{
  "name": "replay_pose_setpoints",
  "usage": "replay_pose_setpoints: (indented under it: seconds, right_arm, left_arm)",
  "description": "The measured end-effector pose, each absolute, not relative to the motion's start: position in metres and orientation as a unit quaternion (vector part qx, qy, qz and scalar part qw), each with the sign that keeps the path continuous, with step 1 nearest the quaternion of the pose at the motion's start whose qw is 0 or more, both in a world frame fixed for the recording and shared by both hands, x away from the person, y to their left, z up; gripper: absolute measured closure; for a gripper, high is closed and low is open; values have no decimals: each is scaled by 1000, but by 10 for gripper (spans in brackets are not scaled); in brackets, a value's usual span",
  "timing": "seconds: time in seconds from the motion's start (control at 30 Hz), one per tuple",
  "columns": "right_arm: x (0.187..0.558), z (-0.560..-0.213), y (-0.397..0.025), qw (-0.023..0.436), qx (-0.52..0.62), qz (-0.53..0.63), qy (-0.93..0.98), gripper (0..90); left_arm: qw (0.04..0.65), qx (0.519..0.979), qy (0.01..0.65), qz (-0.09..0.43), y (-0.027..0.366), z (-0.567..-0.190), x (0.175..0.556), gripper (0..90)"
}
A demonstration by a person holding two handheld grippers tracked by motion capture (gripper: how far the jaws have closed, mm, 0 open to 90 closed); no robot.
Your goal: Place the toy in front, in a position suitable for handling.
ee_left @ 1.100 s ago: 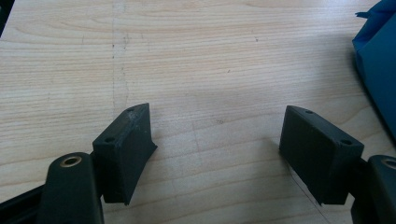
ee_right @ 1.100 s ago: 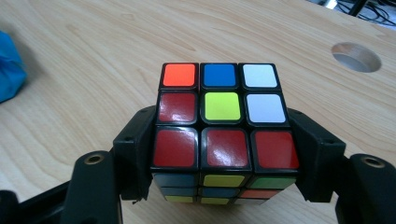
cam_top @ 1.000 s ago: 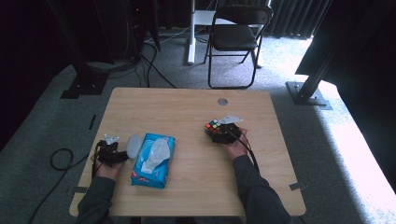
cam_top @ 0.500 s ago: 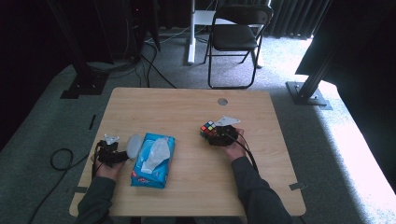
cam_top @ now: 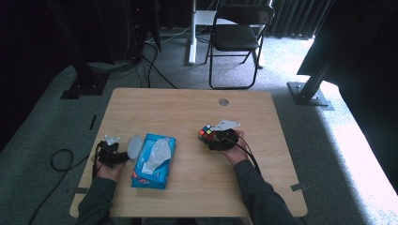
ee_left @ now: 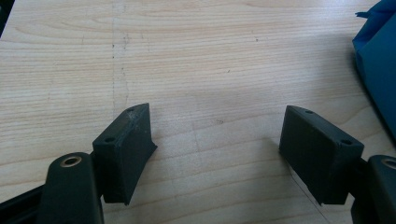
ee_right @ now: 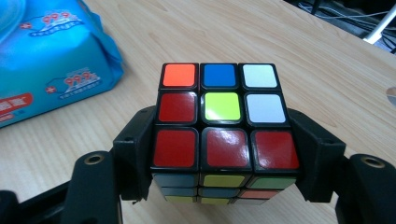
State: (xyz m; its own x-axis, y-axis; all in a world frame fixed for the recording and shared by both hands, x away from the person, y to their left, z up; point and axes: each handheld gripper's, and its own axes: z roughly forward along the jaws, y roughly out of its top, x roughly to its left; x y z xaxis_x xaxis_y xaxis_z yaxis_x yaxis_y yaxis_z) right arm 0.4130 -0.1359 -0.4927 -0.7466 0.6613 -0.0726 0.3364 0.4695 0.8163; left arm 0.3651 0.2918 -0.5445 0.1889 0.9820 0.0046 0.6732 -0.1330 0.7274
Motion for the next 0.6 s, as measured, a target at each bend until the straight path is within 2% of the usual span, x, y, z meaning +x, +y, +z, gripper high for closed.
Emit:
replay_pose_setpoints:
  seconds: [0.6]
  right_arm:
    - [390, -491, -132, 175, 267, 428, 845, 339]
  left_arm:
    - [304, 709, 584, 254, 292, -544, 365, 252]
